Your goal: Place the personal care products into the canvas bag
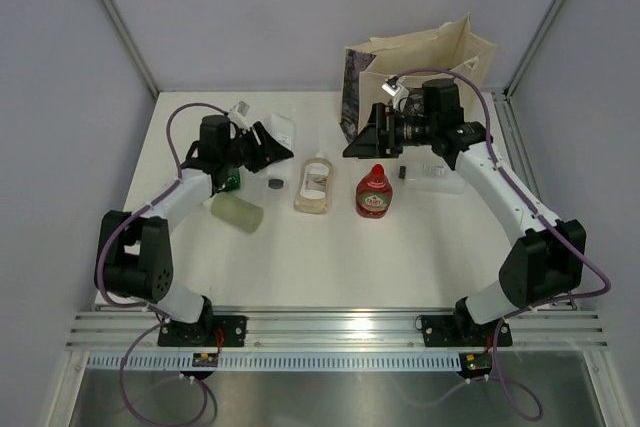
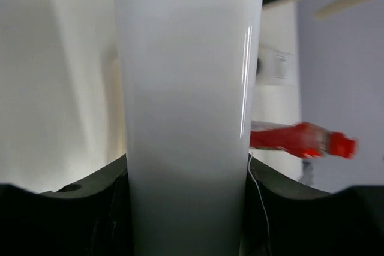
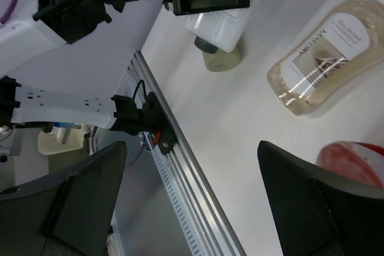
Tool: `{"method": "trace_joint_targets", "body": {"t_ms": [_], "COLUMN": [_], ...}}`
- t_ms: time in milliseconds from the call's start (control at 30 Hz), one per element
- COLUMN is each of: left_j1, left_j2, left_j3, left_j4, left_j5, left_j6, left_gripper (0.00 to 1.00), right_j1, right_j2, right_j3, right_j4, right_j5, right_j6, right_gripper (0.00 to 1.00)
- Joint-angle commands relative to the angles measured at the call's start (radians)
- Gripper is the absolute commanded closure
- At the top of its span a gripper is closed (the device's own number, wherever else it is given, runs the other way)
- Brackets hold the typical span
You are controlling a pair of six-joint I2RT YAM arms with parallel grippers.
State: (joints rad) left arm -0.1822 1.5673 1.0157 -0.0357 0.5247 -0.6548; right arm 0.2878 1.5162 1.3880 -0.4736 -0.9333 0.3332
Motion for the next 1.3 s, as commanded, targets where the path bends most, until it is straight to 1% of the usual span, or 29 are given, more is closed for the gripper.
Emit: {"method": "trace_joint_targets", "body": {"t_ms": [0,33,100,167,200,267,300,400,467,500,567,700,800,833,900,933,967,1033,1067,1100,1167,1200,1267], "left_j1": [-0.005,-0.008,-0.019,-0.043,-0.054,-0.091,-0.112,-0.149,-0.164,-0.177,-0.200,-0.241,-0.257,-0.257,-0.258,-0.258,-0.258,-0.258,-0.258,-0.258,-0.257,-0.257,-0.255], "left_j2": [-0.140,-0.179,-0.213,-0.254,-0.265,-0.288,-0.294,-0.314,-0.319,-0.320,-0.319,-0.306,-0.291,-0.282,-0.279,-0.279,-0.279,-0.283,-0.294,-0.299,-0.315,-0.335,-0.354], "left_j3": [-0.067,-0.086,-0.126,-0.143,-0.150,-0.146,-0.141,-0.128,-0.128,-0.131,-0.135,-0.138,-0.134,-0.131,-0.115,-0.109,-0.103,-0.088,-0.086,-0.086,-0.088,-0.088,-0.080], "left_j4": [0.405,0.439,0.519,0.595,0.615,0.646,0.651,0.698,0.735,0.744,0.776,0.781,0.787,0.789,0.786,0.783,0.774,0.732,0.714,0.702,0.634,0.610,0.521], "left_j5": [0.239,0.253,0.268,0.281,0.282,0.279,0.276,0.265,0.265,0.268,0.281,0.282,0.284,0.284,0.288,0.290,0.291,0.291,0.293,0.293,0.287,0.284,0.278], "left_j6": [-0.193,-0.248,-0.298,-0.371,-0.393,-0.436,-0.443,-0.489,-0.526,-0.540,-0.566,-0.575,-0.579,-0.582,-0.585,-0.585,-0.582,-0.560,-0.549,-0.540,-0.490,-0.468,-0.398], "left_gripper": [1.00,1.00,1.00,1.00,1.00,1.00,1.00,1.00,1.00,1.00,1.00,0.99,0.96,0.95,0.89,0.87,0.80,0.71,0.61,0.55,0.45,0.30,0.21], "right_j1": [0.040,0.056,0.073,0.097,0.105,0.114,0.119,0.120,0.122,0.123,0.125,0.142,0.172,0.180,0.201,0.208,0.212,0.212,0.211,0.211,0.208,0.202,0.189], "right_j2": [0.001,0.001,0.010,0.021,0.033,0.045,0.059,0.082,0.091,0.099,0.108,0.121,0.125,0.125,0.130,0.128,0.125,0.116,0.102,0.098,0.081,0.076,0.070], "right_j3": [-0.038,-0.047,-0.078,-0.096,-0.119,-0.142,-0.162,-0.185,-0.184,-0.181,-0.173,-0.173,-0.170,-0.172,-0.185,-0.193,-0.216,-0.227,-0.225,-0.222,-0.218,-0.207,-0.192], "right_j4": [0.270,0.311,0.445,0.537,0.623,0.717,0.815,0.967,0.989,1.032,1.035,1.147,1.155,1.159,1.193,1.217,1.271,1.299,1.296,1.294,1.291,1.288,1.259], "right_j5": [-0.007,-0.004,-0.027,-0.042,-0.047,-0.048,-0.048,-0.045,-0.039,-0.038,-0.032,-0.045,-0.053,-0.056,-0.073,-0.081,-0.082,-0.084,-0.091,-0.097,-0.108,-0.111,-0.128], "right_j6": [0.261,0.289,0.360,0.401,0.450,0.510,0.574,0.659,0.664,0.682,0.688,0.762,0.774,0.779,0.797,0.808,0.831,0.833,0.816,0.808,0.796,0.790,0.765], "right_gripper": [0.01,0.00,0.00,0.00,0.01,0.00,0.00,0.00,0.00,0.01,0.01,0.01,0.07,0.15,0.28,0.44,0.55,0.79,0.95,1.00,1.00,1.00,1.00]}}
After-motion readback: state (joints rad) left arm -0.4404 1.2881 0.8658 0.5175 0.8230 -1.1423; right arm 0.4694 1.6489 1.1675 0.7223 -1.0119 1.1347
